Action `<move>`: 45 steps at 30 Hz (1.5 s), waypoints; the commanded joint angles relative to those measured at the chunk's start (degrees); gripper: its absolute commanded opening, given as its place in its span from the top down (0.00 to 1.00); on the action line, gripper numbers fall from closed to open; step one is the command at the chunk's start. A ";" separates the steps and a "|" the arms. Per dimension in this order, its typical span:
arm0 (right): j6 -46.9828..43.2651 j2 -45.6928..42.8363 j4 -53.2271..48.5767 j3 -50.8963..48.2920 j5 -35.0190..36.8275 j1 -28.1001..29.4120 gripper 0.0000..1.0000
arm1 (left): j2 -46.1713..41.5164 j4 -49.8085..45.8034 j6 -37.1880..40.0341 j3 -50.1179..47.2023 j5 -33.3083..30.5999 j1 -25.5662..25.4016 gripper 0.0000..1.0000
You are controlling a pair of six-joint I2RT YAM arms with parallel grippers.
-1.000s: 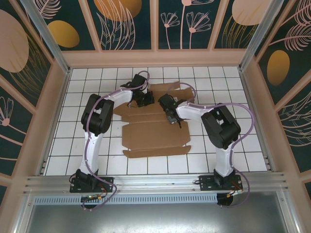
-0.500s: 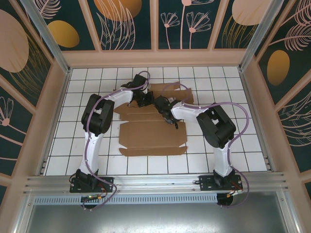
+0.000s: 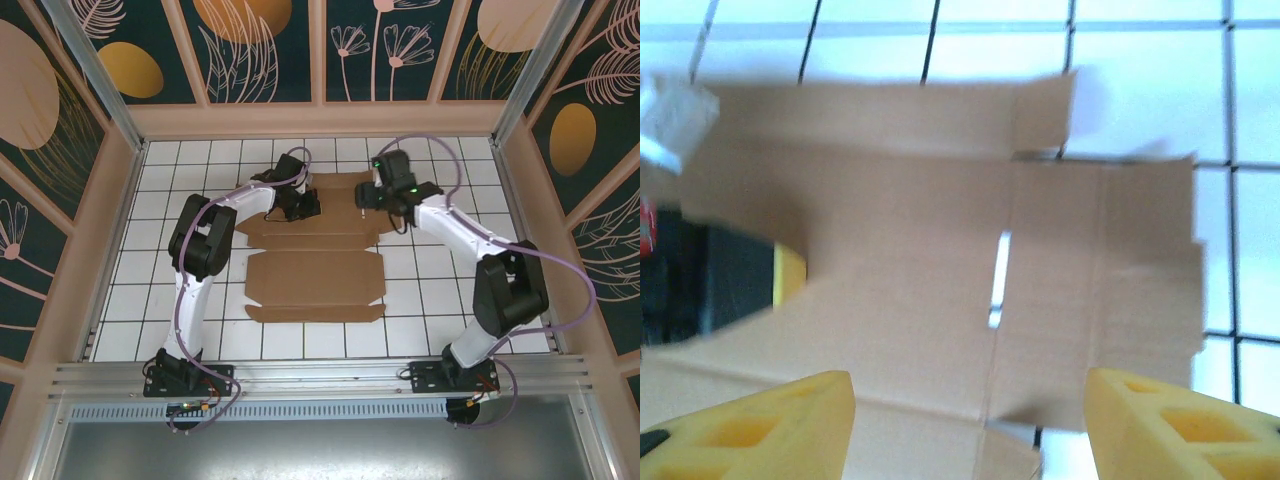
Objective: Fold the paper box
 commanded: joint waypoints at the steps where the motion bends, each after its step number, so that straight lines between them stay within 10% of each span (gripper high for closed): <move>1: 2.05 1.61 3.08 -0.78 -9.11 -5.58 0.38 | 0.65 -2.21 -0.59 0.21 0.14 -0.33 1.00; 11: 8.10 14.49 13.54 0.02 -31.82 -20.53 0.25 | 0.45 -1.27 -1.05 -0.06 1.73 0.47 1.00; 29: 7.47 30.22 13.52 4.71 -50.98 -20.15 0.34 | 1.15 -0.81 -1.29 0.11 3.31 0.60 1.00; 41: 9.65 30.13 16.63 1.47 -54.38 -19.64 0.44 | 1.18 -0.64 -1.83 -0.06 3.54 0.94 1.00; 45: 8.32 26.00 12.33 1.66 -42.11 -18.75 0.62 | 0.81 -0.46 -1.80 -0.21 3.28 0.99 1.00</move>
